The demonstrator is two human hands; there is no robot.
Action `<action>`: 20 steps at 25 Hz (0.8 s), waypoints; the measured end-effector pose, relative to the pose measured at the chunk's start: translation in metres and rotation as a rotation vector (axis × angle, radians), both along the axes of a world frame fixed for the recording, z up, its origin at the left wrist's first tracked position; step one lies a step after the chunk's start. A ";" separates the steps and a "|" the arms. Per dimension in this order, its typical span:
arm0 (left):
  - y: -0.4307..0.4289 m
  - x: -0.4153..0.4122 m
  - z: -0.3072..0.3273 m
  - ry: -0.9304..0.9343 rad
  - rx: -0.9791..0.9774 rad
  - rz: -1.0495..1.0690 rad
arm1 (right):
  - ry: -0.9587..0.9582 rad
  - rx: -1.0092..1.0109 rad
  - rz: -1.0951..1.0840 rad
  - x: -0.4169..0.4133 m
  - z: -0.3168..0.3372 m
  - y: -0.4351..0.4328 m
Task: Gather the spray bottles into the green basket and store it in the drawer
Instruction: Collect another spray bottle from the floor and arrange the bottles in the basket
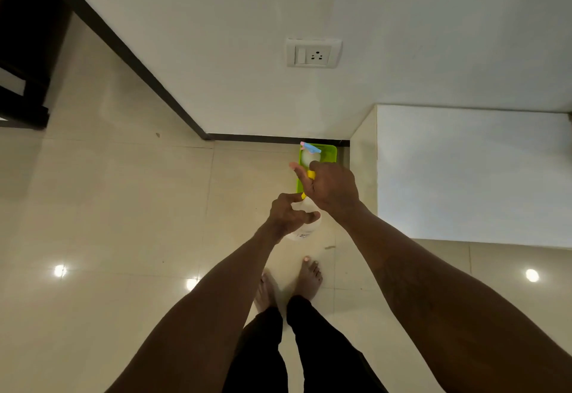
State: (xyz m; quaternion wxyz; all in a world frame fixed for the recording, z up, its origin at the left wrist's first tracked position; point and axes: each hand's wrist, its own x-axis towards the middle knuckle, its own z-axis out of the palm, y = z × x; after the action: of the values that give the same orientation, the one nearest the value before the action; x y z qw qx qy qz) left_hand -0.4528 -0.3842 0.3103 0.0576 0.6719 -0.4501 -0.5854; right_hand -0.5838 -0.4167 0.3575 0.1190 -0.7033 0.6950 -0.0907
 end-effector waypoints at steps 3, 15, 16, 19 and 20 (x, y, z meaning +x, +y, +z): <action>-0.005 -0.022 -0.033 -0.067 -0.067 0.108 | 0.040 0.096 -0.138 -0.004 -0.029 -0.019; -0.085 -0.028 -0.134 -0.201 -0.371 -0.018 | -0.353 0.266 0.055 -0.042 -0.136 -0.064; -0.097 -0.026 -0.138 -0.216 -0.377 -0.088 | -0.351 0.259 0.070 -0.045 -0.143 -0.070; -0.127 -0.029 -0.154 -0.232 -0.355 -0.188 | -0.341 0.271 0.085 -0.052 -0.160 -0.087; -0.134 -0.032 -0.159 -0.234 -0.352 -0.177 | -0.354 0.278 0.085 -0.055 -0.165 -0.094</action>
State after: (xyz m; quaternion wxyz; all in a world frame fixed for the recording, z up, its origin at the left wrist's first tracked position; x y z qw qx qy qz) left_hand -0.4844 -0.5186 0.1510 0.0696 0.6727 -0.6062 -0.4186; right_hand -0.6384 -0.5103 0.1929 0.3384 -0.6819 0.6388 -0.1110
